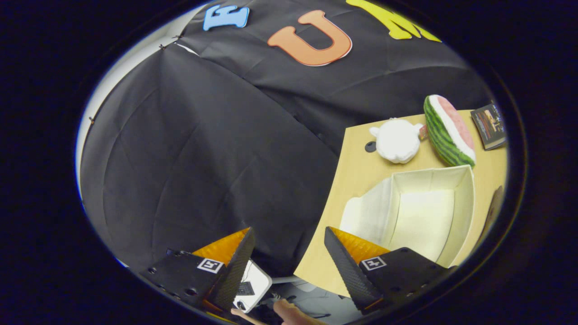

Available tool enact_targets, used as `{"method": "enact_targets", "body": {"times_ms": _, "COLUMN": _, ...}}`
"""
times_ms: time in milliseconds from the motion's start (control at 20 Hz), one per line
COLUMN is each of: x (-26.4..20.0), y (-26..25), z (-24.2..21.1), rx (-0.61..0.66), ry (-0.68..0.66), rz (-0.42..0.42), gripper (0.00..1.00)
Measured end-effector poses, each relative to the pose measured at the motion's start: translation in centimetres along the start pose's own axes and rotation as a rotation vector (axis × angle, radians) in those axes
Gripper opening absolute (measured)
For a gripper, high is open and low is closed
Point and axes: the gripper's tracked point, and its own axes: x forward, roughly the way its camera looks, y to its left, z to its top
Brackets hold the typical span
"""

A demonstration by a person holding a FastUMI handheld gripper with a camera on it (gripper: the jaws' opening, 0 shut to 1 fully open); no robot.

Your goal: Open the storage box then place both shoes into the box .Put the left shoe in first, then the right shoe, with the right side of both shoes facing outward in a uniform manner.

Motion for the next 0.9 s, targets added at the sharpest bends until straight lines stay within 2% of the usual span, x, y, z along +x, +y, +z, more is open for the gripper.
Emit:
{"method": "enact_targets", "body": {"times_ms": 100, "x": -1.6, "y": -1.0, "z": 0.3, "rx": 0.004, "ry": -0.014, "rz": -0.014, "gripper": 0.96}}
{"method": "enact_targets", "body": {"times_ms": 350, "x": -7.6, "y": -7.1, "z": 2.5, "rx": -0.047, "ry": -0.107, "rz": -0.126, "gripper": 0.95}}
{"method": "enact_targets", "body": {"times_ms": 650, "x": -14.7, "y": -17.0, "z": 3.1, "rx": -0.103, "ry": -0.150, "rz": -0.280, "gripper": 0.96}}
{"method": "enact_targets", "body": {"times_ms": 900, "x": -18.9, "y": -26.0, "z": 1.8, "rx": -0.108, "ry": -0.147, "rz": -0.412, "gripper": 0.96}}
